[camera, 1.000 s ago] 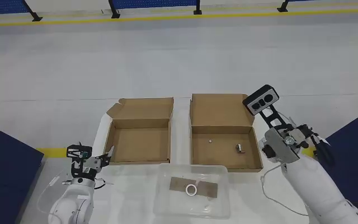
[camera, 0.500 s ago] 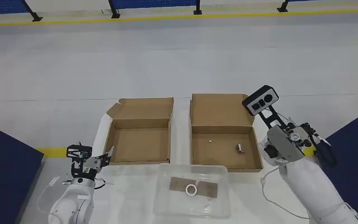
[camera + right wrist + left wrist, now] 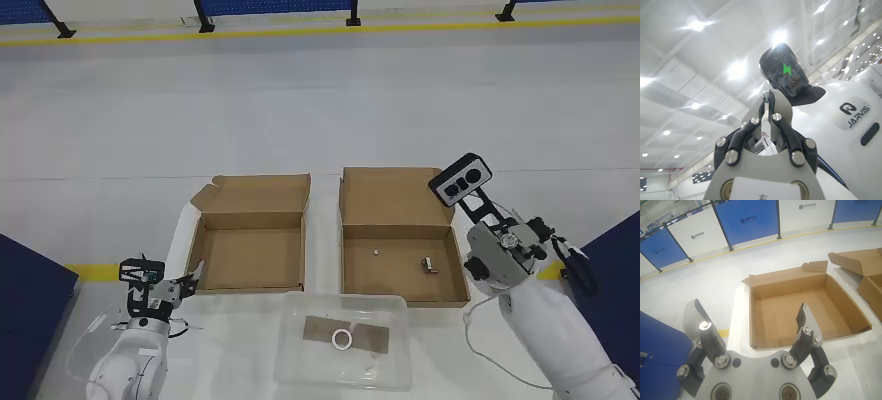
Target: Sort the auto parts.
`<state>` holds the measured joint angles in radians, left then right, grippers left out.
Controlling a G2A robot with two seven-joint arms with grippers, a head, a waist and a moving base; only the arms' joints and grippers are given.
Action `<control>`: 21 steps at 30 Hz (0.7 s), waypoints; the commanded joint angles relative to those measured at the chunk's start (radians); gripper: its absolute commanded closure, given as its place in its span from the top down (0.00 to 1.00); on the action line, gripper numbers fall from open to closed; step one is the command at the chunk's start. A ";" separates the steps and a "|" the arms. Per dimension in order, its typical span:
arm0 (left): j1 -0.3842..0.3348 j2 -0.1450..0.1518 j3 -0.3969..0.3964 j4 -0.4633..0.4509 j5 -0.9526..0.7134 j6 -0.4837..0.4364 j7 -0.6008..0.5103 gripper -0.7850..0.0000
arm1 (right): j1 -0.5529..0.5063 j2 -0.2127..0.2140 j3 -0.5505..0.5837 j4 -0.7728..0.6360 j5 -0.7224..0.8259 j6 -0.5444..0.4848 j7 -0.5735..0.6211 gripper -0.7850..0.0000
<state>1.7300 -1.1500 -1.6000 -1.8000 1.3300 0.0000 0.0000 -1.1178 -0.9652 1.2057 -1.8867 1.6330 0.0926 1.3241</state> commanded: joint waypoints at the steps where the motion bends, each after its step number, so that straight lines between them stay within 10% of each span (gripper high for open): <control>1: 0.000 0.000 0.000 0.000 0.000 0.000 0.000 1.00 | -0.003 -0.001 0.010 -0.004 -0.039 0.007 -0.001 0.00; 21: 0.000 0.000 0.000 0.000 0.000 0.000 0.000 1.00 | -0.053 -0.048 0.035 -0.042 0.167 0.030 -0.005 0.00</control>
<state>1.7300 -1.1500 -1.6000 -1.8000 1.3300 0.0000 0.0000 -1.1703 -1.0114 1.2390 -1.9276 1.8018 0.1191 1.3204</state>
